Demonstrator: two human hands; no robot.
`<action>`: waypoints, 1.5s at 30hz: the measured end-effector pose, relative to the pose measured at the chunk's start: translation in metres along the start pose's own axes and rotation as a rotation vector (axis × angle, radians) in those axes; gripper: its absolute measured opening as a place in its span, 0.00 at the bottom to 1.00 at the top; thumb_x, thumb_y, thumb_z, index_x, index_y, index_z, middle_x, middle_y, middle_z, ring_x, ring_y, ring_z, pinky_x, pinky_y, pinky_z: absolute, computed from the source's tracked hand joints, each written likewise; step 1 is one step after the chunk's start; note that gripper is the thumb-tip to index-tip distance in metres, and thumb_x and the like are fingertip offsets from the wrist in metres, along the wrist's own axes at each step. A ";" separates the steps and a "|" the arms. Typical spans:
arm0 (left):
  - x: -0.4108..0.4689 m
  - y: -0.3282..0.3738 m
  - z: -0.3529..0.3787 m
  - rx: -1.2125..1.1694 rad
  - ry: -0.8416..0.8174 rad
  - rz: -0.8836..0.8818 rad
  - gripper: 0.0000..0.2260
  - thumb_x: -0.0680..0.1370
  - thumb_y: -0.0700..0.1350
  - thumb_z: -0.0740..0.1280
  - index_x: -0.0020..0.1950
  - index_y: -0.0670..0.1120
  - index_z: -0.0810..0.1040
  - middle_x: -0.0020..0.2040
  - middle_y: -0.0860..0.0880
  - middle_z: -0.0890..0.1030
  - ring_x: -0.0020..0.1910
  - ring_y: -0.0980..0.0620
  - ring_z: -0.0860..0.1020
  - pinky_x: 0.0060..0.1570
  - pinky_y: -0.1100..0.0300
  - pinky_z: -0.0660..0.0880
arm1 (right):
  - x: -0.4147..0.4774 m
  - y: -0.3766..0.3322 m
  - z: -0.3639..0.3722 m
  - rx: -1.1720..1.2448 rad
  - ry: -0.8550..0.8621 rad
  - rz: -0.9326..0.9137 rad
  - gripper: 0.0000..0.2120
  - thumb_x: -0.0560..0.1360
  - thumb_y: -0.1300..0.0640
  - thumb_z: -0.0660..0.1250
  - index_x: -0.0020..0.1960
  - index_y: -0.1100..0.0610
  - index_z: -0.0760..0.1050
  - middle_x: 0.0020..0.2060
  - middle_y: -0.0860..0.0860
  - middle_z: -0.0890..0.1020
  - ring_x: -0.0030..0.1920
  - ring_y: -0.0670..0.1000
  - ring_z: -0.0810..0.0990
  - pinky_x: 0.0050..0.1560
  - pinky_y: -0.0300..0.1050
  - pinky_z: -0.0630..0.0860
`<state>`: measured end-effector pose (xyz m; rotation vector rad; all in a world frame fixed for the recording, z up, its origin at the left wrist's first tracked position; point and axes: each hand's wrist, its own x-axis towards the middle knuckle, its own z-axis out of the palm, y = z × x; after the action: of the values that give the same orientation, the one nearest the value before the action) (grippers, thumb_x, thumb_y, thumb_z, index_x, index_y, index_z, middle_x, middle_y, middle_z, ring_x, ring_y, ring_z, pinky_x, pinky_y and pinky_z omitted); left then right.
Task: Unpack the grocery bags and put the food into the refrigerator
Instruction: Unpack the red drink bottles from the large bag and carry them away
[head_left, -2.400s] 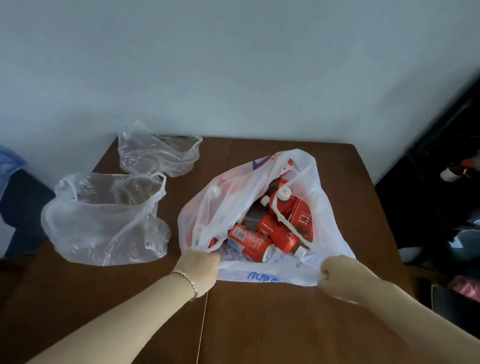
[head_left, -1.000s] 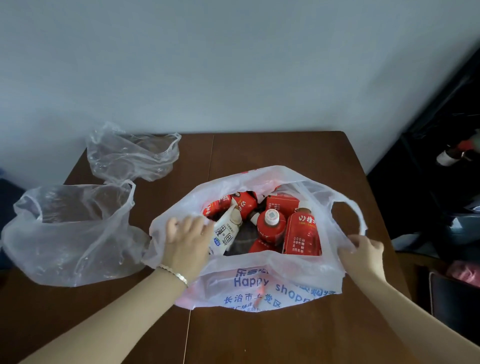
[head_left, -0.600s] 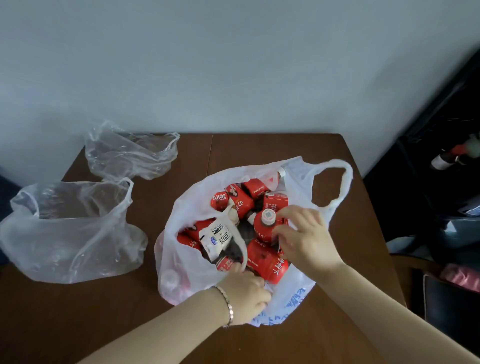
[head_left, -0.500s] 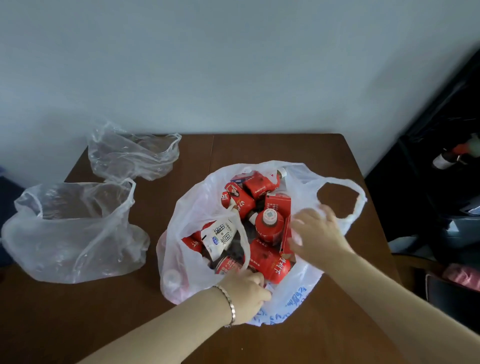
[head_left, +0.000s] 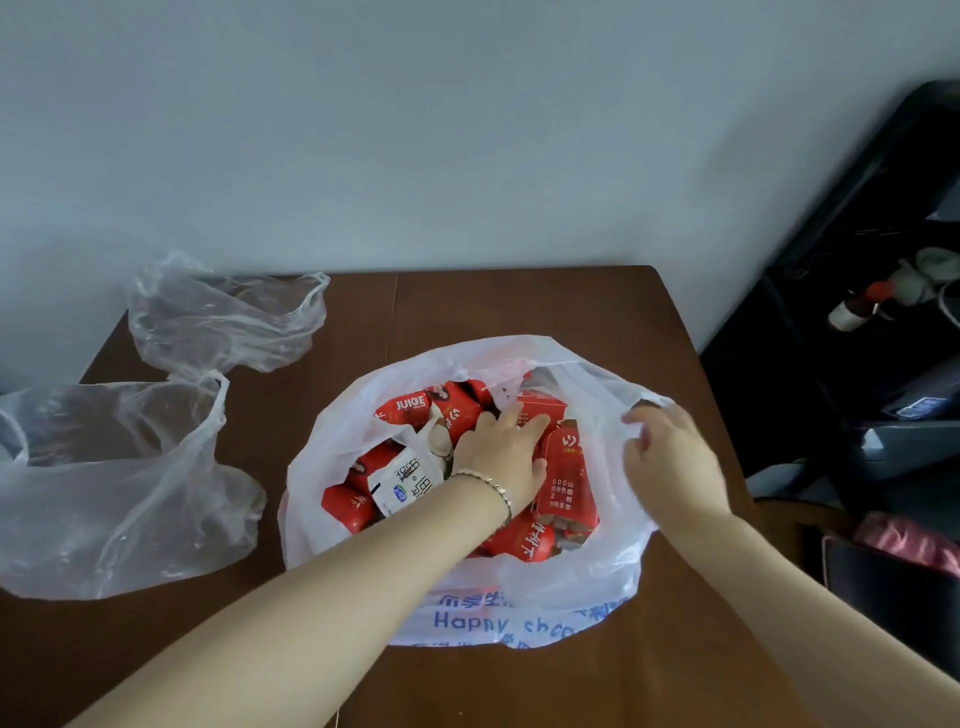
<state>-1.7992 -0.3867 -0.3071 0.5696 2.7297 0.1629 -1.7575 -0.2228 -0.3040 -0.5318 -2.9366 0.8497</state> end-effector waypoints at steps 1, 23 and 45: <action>0.007 0.001 0.000 0.043 -0.044 -0.006 0.19 0.81 0.50 0.56 0.71 0.52 0.63 0.74 0.48 0.59 0.66 0.44 0.66 0.58 0.48 0.69 | 0.000 -0.015 0.005 -0.024 -0.092 -0.020 0.14 0.78 0.59 0.58 0.61 0.54 0.74 0.56 0.51 0.76 0.48 0.51 0.77 0.43 0.43 0.75; -0.076 -0.060 -0.041 0.098 0.246 -0.106 0.13 0.80 0.54 0.54 0.54 0.49 0.72 0.52 0.52 0.70 0.38 0.57 0.64 0.25 0.67 0.55 | -0.003 -0.041 0.121 0.371 -0.276 0.483 0.44 0.63 0.46 0.77 0.70 0.57 0.57 0.64 0.56 0.73 0.63 0.57 0.73 0.63 0.52 0.70; -0.104 -0.070 -0.049 0.057 0.424 0.122 0.19 0.70 0.62 0.57 0.34 0.48 0.74 0.18 0.53 0.71 0.14 0.56 0.68 0.24 0.76 0.46 | -0.038 -0.029 0.068 0.027 -0.624 -0.326 0.42 0.67 0.49 0.76 0.74 0.48 0.57 0.70 0.47 0.67 0.68 0.47 0.68 0.67 0.38 0.66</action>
<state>-1.7532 -0.4944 -0.2421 0.7980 3.1155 0.2641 -1.7397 -0.2930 -0.3441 0.2744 -3.3866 1.1760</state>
